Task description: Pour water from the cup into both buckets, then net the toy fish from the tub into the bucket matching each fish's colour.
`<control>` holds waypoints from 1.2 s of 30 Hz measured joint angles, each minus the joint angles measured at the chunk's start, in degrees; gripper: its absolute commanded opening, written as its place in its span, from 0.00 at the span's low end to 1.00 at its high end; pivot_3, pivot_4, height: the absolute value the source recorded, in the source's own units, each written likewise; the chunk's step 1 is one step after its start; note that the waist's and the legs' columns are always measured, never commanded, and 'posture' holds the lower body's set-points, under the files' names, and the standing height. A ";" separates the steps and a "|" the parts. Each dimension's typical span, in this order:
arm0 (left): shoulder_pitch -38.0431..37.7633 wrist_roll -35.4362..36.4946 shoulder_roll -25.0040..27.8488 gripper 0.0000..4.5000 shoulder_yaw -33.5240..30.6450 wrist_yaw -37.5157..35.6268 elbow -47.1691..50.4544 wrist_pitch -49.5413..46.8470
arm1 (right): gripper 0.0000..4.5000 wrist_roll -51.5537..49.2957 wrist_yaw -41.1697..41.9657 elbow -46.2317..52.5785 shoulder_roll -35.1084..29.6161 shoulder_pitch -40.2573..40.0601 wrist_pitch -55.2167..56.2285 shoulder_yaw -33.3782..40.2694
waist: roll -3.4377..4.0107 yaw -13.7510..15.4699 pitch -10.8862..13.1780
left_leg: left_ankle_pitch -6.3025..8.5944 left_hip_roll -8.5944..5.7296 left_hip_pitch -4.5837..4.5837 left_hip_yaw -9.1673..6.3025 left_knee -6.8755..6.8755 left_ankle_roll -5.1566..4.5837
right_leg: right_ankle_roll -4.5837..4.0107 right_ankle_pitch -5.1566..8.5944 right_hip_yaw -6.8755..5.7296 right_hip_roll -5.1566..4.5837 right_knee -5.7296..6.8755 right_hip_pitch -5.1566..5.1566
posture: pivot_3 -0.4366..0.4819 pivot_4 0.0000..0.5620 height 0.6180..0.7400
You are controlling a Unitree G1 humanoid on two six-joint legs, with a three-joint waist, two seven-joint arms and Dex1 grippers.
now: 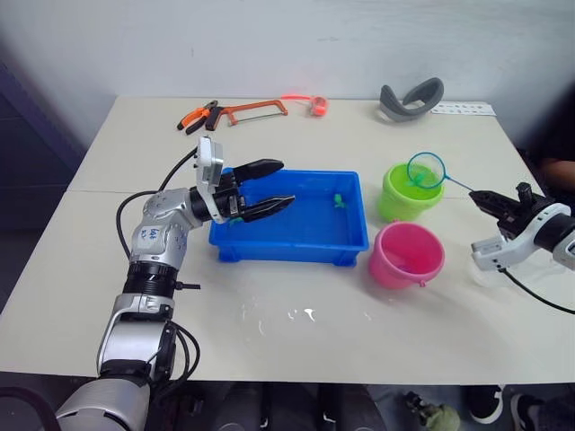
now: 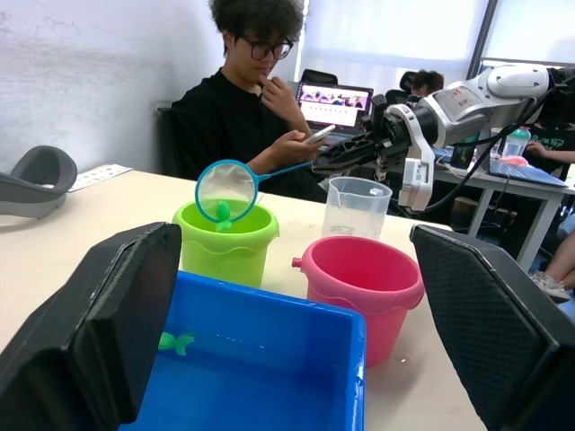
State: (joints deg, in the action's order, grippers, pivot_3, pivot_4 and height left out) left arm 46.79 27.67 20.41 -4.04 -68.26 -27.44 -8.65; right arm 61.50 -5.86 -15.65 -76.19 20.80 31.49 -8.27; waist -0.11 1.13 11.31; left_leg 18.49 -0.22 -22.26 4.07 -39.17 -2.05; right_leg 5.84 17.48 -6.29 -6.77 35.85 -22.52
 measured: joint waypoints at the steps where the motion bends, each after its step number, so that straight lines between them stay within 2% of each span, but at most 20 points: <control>1: 0.00 0.00 0.00 0.99 0.00 0.00 -0.04 0.02 | 0.00 0.00 0.01 0.00 0.00 0.07 0.00 0.00 | 0.00 -0.02 0.00 | 0.00 0.00 0.00 -0.01 0.00 0.00 | 0.00 0.00 0.00 0.01 0.00 0.00 | 0.48 0.27 1.00; 9: 0.00 -0.03 -0.94 0.99 -0.01 0.17 -0.45 1.26 | 0.00 -1.05 0.14 2.26 -0.07 1.28 0.19 1.77 | 0.00 -0.02 0.00 | 0.00 0.02 0.00 -0.02 0.00 0.00 | 0.00 0.00 0.00 0.02 0.00 0.00 | 0.48 0.27 1.00; 14: -0.01 -0.08 -1.62 0.99 -0.34 0.65 -0.65 2.00 | 0.00 -2.27 1.01 4.40 -0.30 -3.91 -0.19 2.20 | 0.02 0.19 0.01 | 0.00 -0.02 -0.03 0.01 0.00 0.00 | 0.00 0.00 -0.02 -0.01 0.00 -0.02 | 0.48 0.27 1.00; 18: -0.01 -0.09 -1.92 0.99 -0.38 0.93 -0.66 2.43 | 0.00 -4.29 1.34 6.02 -1.41 -3.61 -0.58 5.39 | 0.04 -0.01 0.00 | -0.01 0.02 0.03 0.02 0.00 0.01 | 0.00 0.00 -0.04 0.04 0.04 -0.02 | 0.48 0.27 1.00; 27: -0.01 -0.23 -2.22 0.99 -0.41 1.20 -0.87 2.56 | 0.00 -4.93 1.81 7.33 -1.97 -4.25 -1.81 6.81 | 0.03 0.03 0.00 | -0.01 0.03 0.03 0.03 -0.01 0.02 | 0.00 0.00 0.00 0.04 0.03 -0.02 | 0.48 0.27 1.00; 32: -0.01 -0.48 -2.20 0.99 -0.68 1.57 -1.52 3.17 | 0.00 -3.04 3.82 4.73 -1.46 -5.97 -1.75 3.36 | 0.04 0.18 0.01 | -0.01 -0.01 0.00 0.04 -0.01 0.01 | 0.00 0.00 -0.02 0.00 0.02 -0.03 | 0.48 0.27 1.00; 36: -0.01 -0.49 -2.64 0.99 -0.64 1.90 -2.01 3.36 | 0.00 -3.05 1.43 5.80 -1.92 -2.46 -1.74 4.72 | 0.10 -0.05 0.01 | -0.01 0.04 0.02 0.05 0.00 0.02 | 0.00 0.00 -0.03 0.06 0.06 -0.05 | 0.48 0.27 1.00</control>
State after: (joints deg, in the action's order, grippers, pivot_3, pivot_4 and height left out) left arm 46.78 27.18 17.77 -4.68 -66.36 -29.45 -5.30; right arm 58.45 -4.43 -9.85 -78.11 18.35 29.75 -3.55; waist -0.02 1.08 11.33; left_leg 18.48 -0.18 -22.24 4.12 -39.17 -2.03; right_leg 5.84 17.48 -6.32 -6.71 35.90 -22.57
